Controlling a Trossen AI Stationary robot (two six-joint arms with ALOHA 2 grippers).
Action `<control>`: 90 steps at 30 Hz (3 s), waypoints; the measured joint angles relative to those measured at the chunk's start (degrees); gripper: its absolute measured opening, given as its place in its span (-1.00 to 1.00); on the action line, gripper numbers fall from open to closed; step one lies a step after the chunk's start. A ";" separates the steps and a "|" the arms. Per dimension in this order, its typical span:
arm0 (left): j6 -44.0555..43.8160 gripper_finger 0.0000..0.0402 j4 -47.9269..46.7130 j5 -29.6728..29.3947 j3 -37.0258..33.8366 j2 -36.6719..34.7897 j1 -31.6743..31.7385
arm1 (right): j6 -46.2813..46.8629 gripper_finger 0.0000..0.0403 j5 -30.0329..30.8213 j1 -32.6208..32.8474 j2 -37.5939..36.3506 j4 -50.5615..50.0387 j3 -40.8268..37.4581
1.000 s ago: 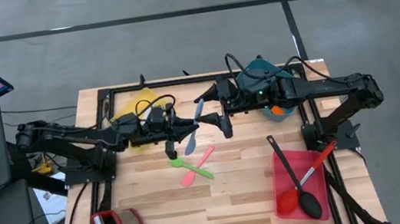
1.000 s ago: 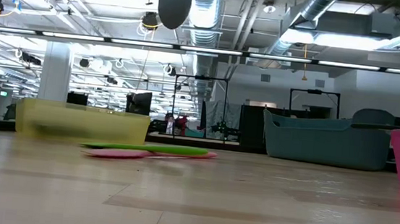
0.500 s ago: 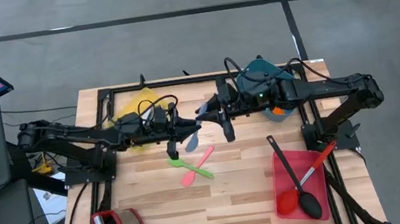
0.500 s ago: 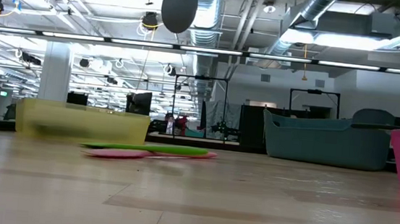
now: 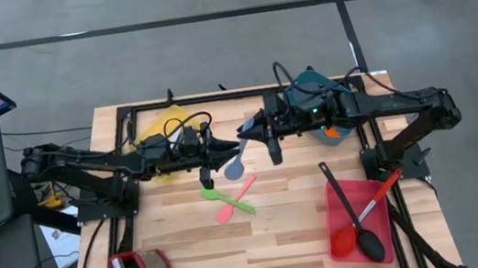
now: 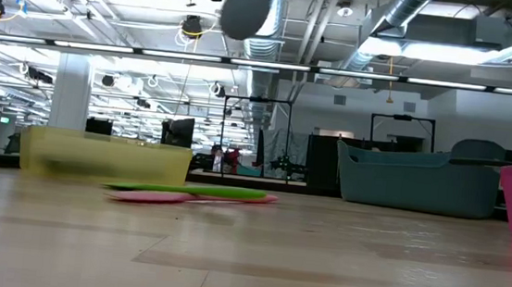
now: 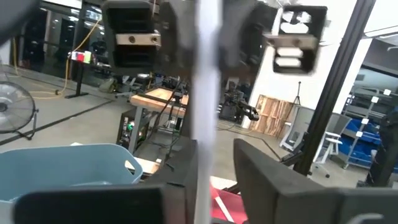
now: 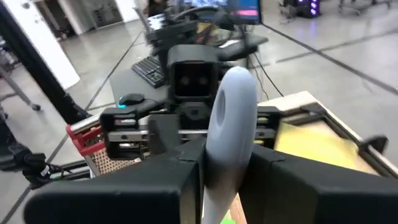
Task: Pick & Place Kitchen Items
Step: Put the blue serving spoon into the red bin
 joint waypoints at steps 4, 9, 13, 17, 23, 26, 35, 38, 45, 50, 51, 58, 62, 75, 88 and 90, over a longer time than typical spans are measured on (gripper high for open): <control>0.02 -0.39 -0.07 -0.05 0.00 0.00 0.00 | 3.43 -0.75 0.91 -1.06 -2.40 -5.71 0.00; 0.04 -0.21 -0.12 -1.49 0.00 0.00 0.00 | 9.33 -0.75 -0.32 -3.90 -7.81 -21.78 0.00; -2.25 -0.16 -0.31 -1.64 0.00 -0.22 0.00 | 13.20 -0.75 -1.58 -6.57 -12.44 -40.78 0.00; -2.75 -0.17 -0.50 -2.03 -0.02 -0.22 0.00 | 16.72 -0.75 -2.10 -7.23 -15.36 -56.09 0.00; -2.75 -0.21 -1.26 -2.04 -0.02 -0.22 0.00 | 21.62 -0.75 -5.58 -2.60 -16.73 -65.73 -0.02; -2.75 -0.22 -1.53 -2.04 -0.04 -0.22 0.00 | 24.40 -0.75 -6.68 0.49 -16.89 -66.01 -1.83; -2.75 -0.23 -2.01 -2.02 -0.04 -0.22 0.00 | 32.35 -0.75 -14.55 8.45 -18.32 -52.77 -16.97; -2.75 -0.23 -2.41 -2.03 -0.04 -0.22 0.00 | 34.48 -0.75 -15.64 9.70 -19.20 -47.20 -22.22; -2.76 -0.23 -3.97 -2.02 -0.11 -0.22 0.00 | 41.18 -0.75 -17.51 12.91 -21.99 -37.68 -33.59; -2.75 -0.23 -4.32 -2.02 -0.11 -0.22 0.28 | 44.22 -0.75 -20.18 13.72 -23.84 -32.05 -39.45; -2.77 -0.23 -4.48 -2.02 -0.11 -0.22 0.45 | 44.75 -0.75 -20.23 13.92 -24.10 -31.34 -40.38; -2.78 -0.23 -4.50 -2.02 -0.11 -0.22 2.00 | 46.24 -0.75 -21.47 14.80 -24.96 -29.91 -45.38; -2.78 -0.23 -4.50 -2.02 -0.11 -0.22 2.80 | 46.21 -0.75 -21.48 14.69 -24.54 -28.16 -46.51; -2.78 -0.19 -4.52 -2.02 -0.11 -0.22 3.58 | 48.18 -0.59 -19.71 14.69 -24.50 -26.00 -48.78; -4.68 -0.12 -11.51 0.15 -0.09 -0.22 3.54 | 50.74 -0.50 -19.58 14.82 -24.50 -26.09 -48.78; -4.61 -0.12 -14.53 0.43 -0.09 -0.22 3.28 | 50.73 -0.43 -19.66 14.84 -24.59 -26.11 -48.78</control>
